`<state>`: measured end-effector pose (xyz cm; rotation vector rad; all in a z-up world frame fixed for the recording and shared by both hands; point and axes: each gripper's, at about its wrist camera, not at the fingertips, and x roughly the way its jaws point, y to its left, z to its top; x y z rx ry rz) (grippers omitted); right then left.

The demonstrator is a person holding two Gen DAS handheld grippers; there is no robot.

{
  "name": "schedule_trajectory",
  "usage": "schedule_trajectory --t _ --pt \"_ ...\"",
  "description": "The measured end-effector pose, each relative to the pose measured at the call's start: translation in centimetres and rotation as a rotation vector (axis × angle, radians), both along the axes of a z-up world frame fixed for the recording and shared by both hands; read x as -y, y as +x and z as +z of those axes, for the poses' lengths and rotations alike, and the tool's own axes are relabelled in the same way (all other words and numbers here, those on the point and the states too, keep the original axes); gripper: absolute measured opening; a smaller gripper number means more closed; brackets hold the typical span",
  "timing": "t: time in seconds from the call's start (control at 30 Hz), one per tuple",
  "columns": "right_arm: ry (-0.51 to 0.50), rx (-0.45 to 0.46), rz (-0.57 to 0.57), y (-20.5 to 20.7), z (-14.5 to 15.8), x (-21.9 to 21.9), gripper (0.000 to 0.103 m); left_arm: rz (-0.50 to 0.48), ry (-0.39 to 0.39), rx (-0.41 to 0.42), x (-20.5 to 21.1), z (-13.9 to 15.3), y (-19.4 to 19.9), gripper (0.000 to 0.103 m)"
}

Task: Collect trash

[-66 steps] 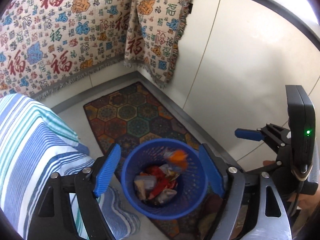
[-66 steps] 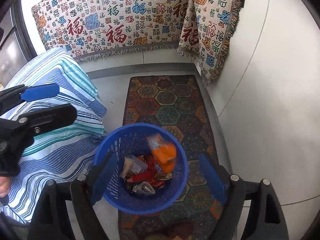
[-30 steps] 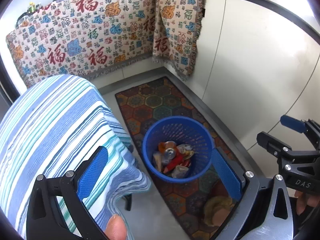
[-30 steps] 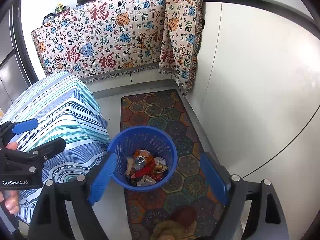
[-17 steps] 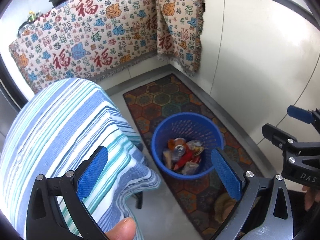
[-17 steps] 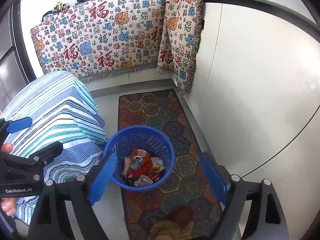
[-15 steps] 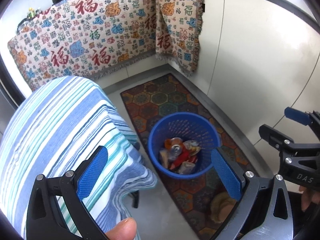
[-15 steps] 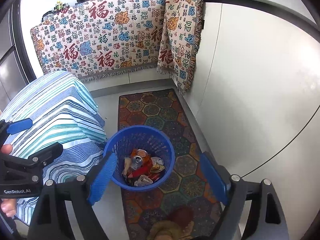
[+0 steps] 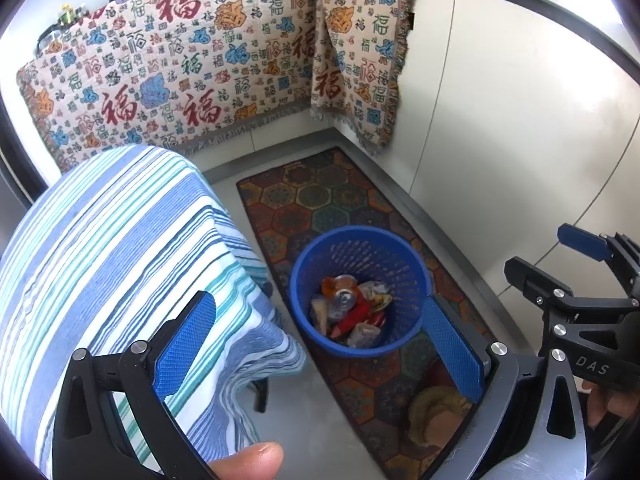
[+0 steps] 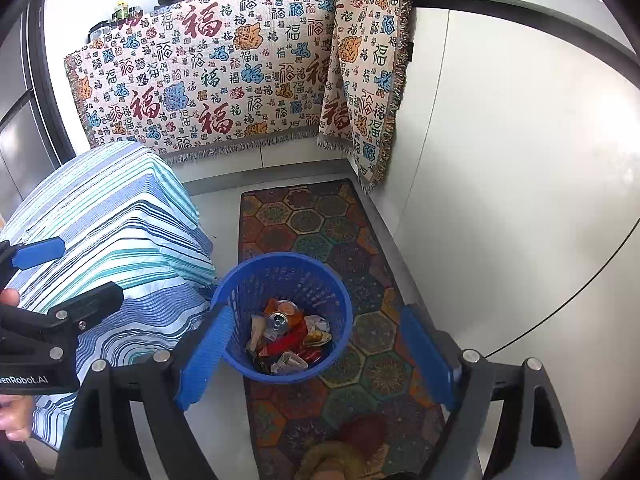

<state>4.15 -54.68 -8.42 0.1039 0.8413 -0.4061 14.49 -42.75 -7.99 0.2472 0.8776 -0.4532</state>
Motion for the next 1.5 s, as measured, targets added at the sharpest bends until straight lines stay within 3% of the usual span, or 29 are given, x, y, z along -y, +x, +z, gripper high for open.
schedule_trajectory --t 1.03,1.5 --pt "0.003 0.003 0.007 0.11 0.16 -0.04 0.087 0.006 0.019 0.029 0.1 -0.05 -0.13 0.102" --pt "0.002 0.002 0.006 0.11 0.17 -0.05 0.087 0.001 0.003 0.002 0.36 -0.32 0.07 0.102"
